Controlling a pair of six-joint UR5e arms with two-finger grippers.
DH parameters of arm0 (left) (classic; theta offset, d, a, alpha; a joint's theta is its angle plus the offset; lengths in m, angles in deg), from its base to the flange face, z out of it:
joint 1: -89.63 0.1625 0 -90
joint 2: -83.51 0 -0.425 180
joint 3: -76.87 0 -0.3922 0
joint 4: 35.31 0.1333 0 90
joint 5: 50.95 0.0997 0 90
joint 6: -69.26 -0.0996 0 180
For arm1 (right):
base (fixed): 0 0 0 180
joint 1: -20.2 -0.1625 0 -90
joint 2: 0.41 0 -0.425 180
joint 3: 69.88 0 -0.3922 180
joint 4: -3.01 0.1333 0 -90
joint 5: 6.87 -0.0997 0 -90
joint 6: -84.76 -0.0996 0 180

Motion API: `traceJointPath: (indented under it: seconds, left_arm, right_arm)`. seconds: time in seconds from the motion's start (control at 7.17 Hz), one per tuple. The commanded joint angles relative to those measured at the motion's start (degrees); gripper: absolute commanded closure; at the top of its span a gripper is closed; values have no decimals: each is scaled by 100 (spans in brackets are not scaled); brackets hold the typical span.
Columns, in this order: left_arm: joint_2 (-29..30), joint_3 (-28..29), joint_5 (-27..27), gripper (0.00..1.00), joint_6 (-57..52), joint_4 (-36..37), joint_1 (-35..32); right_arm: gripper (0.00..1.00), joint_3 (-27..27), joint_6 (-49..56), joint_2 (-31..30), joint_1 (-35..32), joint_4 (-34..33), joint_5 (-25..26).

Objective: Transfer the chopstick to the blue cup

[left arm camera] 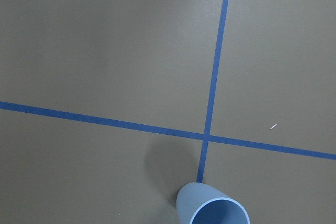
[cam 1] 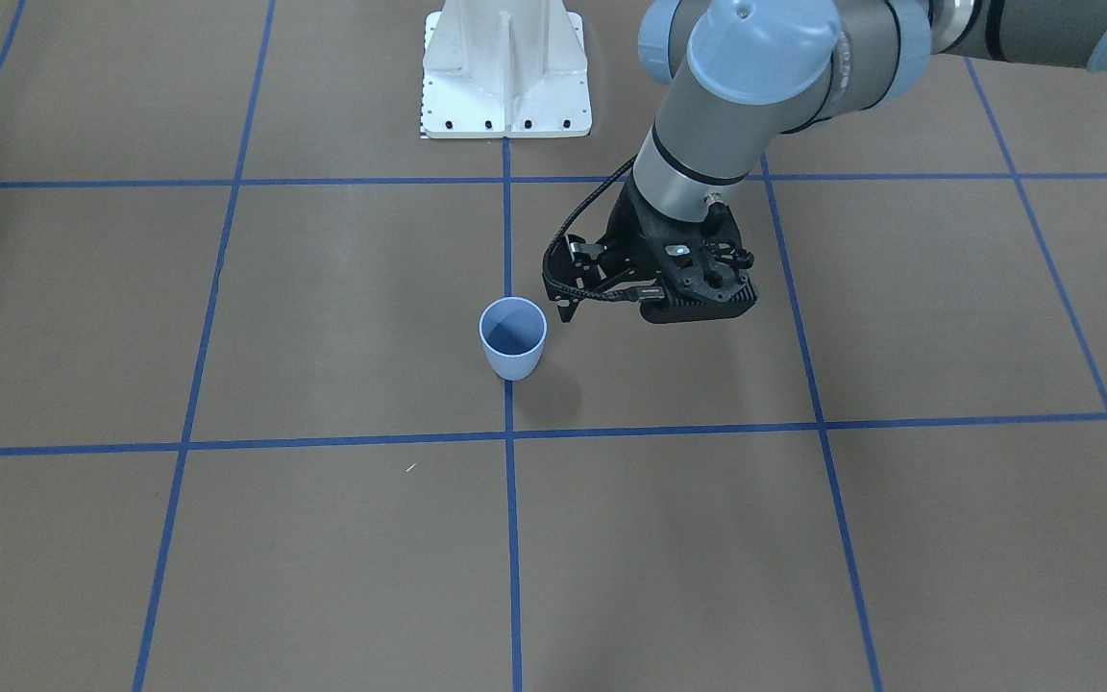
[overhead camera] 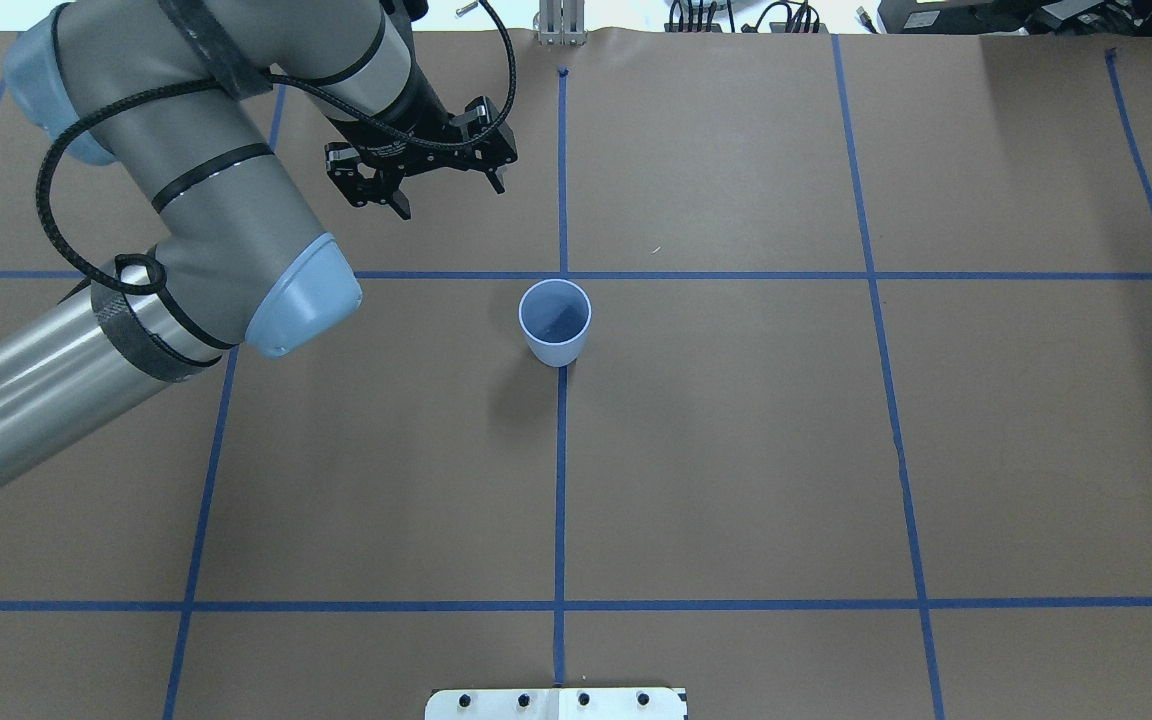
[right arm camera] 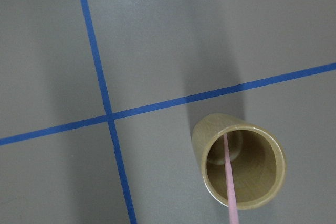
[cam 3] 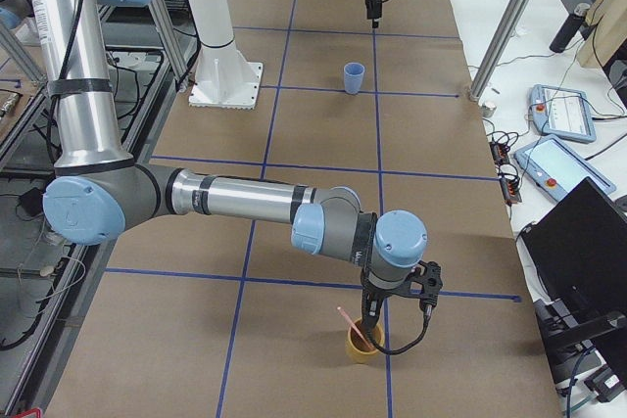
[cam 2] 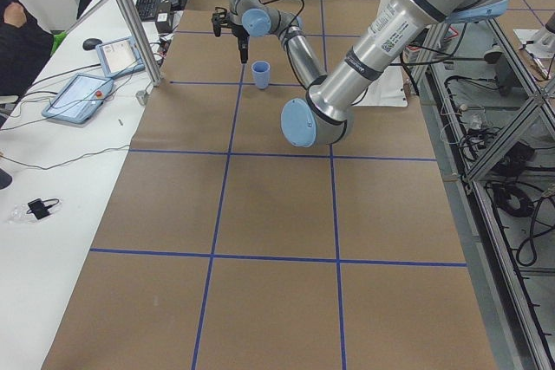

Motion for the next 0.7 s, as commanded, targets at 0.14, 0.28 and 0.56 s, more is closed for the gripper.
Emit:
traceJointPath:
  seconds: [0.14, 0.28, 0.56]
  left_arm:
    - [-75, -1, 9, 2, -9, -5, 8]
    - [-84, -1, 9, 2, -9, -5, 8]
    - [-84, -1, 0, 2, -9, -5, 17]
  right_arm:
    - [0, 182, 46, -157, 263, 28, 53]
    - [0, 243, 385, -236, 282, 28, 62]
    - [0, 244, 625, -307, 282, 28, 114]
